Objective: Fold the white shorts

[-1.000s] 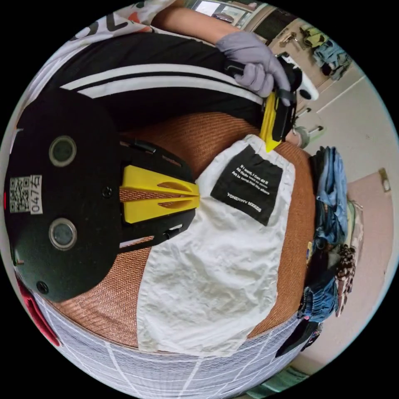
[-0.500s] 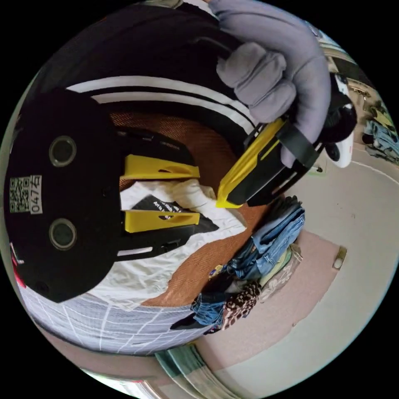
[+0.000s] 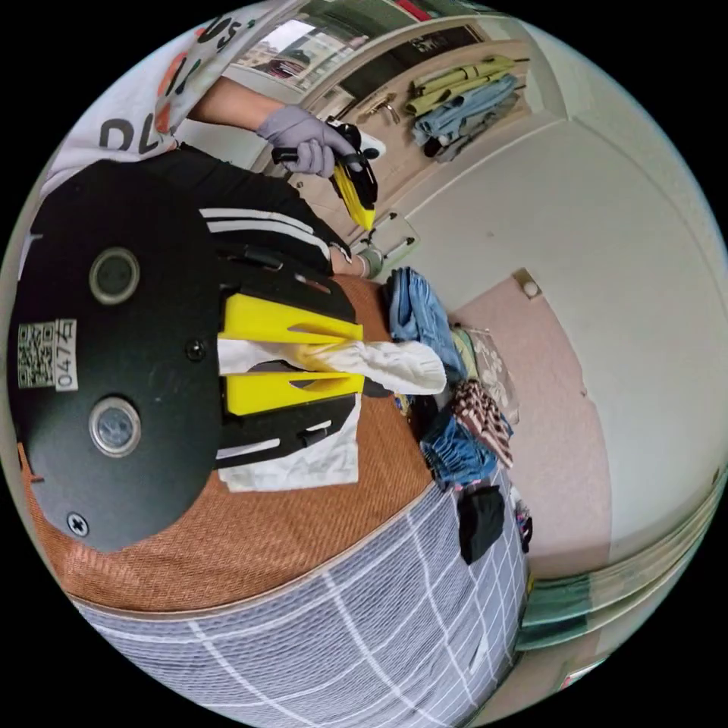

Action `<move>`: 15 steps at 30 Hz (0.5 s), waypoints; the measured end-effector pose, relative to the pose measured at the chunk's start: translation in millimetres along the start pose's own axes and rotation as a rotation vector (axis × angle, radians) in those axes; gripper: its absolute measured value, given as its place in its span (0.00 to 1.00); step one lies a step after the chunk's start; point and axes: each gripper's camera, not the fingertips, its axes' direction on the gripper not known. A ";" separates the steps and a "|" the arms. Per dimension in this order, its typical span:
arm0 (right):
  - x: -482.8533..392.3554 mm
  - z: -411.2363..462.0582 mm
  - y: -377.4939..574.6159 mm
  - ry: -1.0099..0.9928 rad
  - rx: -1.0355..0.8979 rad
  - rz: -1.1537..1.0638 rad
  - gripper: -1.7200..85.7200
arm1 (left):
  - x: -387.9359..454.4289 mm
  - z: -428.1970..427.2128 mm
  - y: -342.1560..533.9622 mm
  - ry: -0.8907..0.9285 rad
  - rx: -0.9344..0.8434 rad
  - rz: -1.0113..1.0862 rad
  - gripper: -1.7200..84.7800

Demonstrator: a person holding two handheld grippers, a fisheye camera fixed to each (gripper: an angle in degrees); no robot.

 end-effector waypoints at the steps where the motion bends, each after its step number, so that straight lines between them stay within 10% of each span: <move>1: 23.3 -5.6 6.2 0.025 -0.014 0.040 0.04 | 1.8 19.6 4.7 0.012 -0.036 -0.007 0.01; 15: 128.2 -34.6 45.8 0.215 -0.210 0.200 0.14 | 40.7 241.1 46.8 -0.149 -0.372 -0.021 0.14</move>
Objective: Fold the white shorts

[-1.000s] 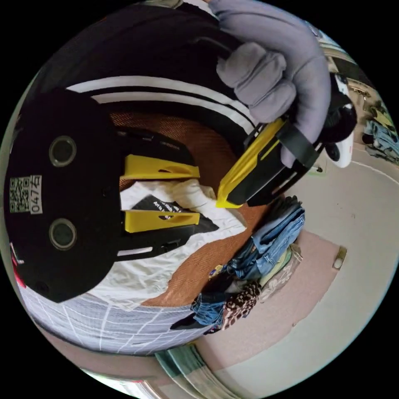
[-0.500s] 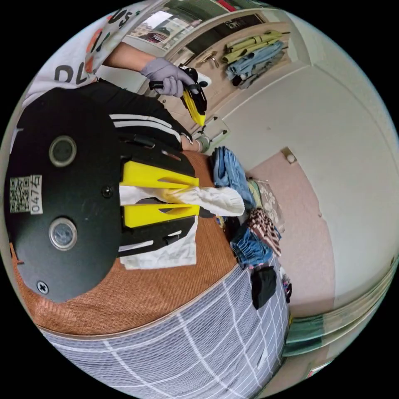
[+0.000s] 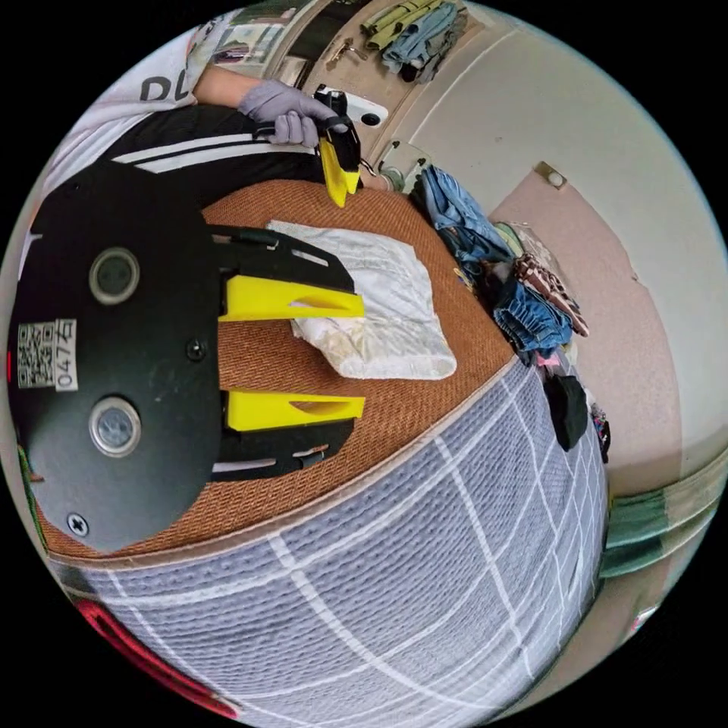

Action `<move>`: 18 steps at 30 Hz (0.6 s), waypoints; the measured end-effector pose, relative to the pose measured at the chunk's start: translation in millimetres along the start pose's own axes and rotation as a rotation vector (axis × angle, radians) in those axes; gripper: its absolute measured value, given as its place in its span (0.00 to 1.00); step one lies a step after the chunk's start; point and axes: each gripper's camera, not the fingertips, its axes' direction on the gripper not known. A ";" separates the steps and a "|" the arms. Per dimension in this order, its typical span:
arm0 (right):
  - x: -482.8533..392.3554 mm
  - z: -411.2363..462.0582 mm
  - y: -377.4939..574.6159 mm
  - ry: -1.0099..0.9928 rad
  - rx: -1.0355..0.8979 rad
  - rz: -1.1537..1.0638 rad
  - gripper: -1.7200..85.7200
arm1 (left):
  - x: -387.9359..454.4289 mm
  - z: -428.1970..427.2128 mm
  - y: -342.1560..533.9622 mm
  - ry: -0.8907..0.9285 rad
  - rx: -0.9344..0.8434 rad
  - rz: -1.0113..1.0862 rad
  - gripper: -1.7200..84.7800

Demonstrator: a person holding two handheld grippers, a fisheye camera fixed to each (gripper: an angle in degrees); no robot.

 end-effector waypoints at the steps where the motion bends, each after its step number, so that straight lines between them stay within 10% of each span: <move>1: -4.7 -11.7 2.4 0.047 0.021 -0.015 0.13 | 6.1 14.7 -4.8 -0.020 -0.020 -0.004 0.14; 18: -173.0 -18.1 49.1 0.095 -0.128 -0.796 0.24 | 33.7 136.1 -15.4 0.170 -0.202 -0.030 0.01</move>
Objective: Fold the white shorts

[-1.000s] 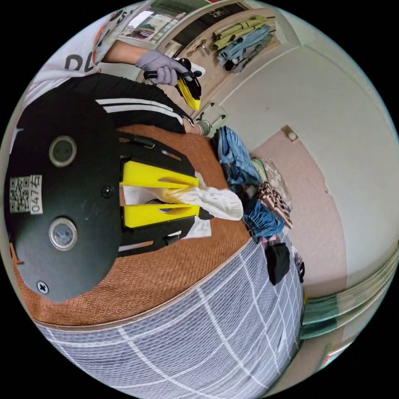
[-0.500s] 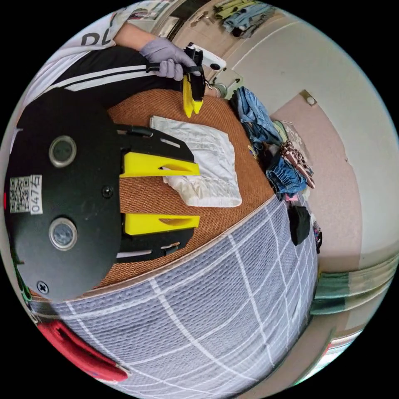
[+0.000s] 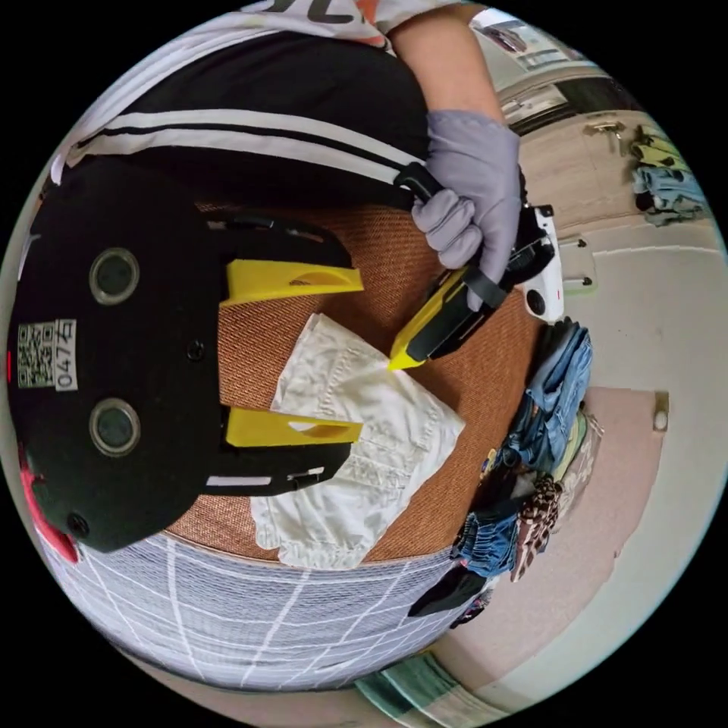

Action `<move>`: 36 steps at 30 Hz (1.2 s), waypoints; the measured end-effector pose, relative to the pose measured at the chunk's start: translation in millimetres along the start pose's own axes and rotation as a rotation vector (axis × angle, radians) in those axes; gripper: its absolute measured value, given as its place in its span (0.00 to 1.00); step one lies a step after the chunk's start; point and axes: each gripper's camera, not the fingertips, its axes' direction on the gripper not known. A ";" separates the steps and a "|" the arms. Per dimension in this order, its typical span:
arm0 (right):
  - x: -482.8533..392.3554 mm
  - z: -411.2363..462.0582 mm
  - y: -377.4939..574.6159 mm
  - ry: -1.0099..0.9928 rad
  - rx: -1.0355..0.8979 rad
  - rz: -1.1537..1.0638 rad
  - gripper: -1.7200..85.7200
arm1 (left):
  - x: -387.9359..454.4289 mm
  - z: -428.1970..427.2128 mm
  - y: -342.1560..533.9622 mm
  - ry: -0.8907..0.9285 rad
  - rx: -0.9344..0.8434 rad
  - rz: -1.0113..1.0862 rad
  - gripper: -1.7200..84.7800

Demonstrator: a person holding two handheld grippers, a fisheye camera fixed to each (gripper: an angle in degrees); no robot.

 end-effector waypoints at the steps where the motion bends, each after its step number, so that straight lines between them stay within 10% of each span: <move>1: -6.5 -2.8 0.4 0.044 -0.016 -0.015 0.26 | 3.7 2.7 0.8 0.040 0.009 0.018 0.01; 15: -40.7 -50.7 37.8 0.723 0.001 -0.103 0.03 | 45.2 30.0 21.3 0.406 0.047 0.263 0.01; 24: 170.6 -231.3 181.1 0.376 0.161 0.680 0.02 | 44.4 14.2 43.2 0.369 0.199 0.229 0.01; 31: 286.8 -384.5 488.4 0.269 0.395 1.248 0.01 | 48.4 31.8 50.2 0.310 0.179 0.160 0.01; 36: 313.6 -376.4 713.6 0.372 0.190 1.758 0.01 | 44.7 42.4 54.6 0.337 0.169 0.114 0.01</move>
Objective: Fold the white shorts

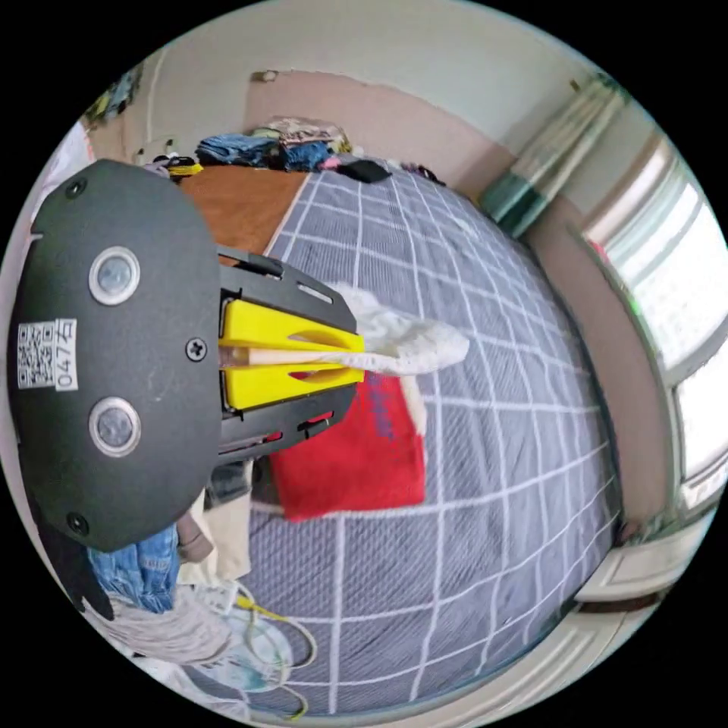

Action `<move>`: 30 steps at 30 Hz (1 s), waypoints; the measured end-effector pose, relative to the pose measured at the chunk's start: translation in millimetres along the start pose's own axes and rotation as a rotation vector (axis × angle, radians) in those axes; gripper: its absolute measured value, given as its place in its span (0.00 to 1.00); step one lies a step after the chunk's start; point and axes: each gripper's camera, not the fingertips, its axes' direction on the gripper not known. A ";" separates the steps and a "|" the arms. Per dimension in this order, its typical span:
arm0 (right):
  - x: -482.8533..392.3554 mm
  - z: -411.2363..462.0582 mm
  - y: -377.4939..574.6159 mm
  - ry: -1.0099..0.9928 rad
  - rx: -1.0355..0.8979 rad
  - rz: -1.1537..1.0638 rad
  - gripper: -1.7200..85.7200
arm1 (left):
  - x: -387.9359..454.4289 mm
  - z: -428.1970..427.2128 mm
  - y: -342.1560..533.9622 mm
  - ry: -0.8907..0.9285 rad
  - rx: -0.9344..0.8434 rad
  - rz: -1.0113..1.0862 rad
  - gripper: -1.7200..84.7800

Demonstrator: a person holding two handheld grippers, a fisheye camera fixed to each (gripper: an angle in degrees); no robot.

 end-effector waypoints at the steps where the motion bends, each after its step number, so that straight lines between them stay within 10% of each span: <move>1: 31.4 17.6 -5.9 0.047 -0.052 0.095 0.01 | 0.5 2.6 1.5 -0.008 -0.007 -0.002 0.01; 13: 44.2 63.2 -108.0 0.258 -0.030 0.070 0.08 | 1.9 17.3 10.8 -0.021 -0.006 -0.015 0.01; 16: 1.3 39.4 -112.6 0.353 0.221 0.017 0.10 | 4.9 16.5 14.3 -0.020 -0.004 -0.003 0.01; 21: -183.2 5.6 -111.2 -0.380 0.338 -0.598 0.02 | 3.4 20.4 18.3 -0.033 -0.014 -0.019 0.01; 26: -405.3 -21.5 -72.9 -1.439 0.083 -1.135 0.01 | 8.6 15.4 28.7 -0.049 0.000 -0.002 0.01; 30: -505.7 -46.8 -37.0 -1.840 -0.086 -1.381 0.01 | 6.5 5.4 37.1 -0.011 0.052 -0.008 0.01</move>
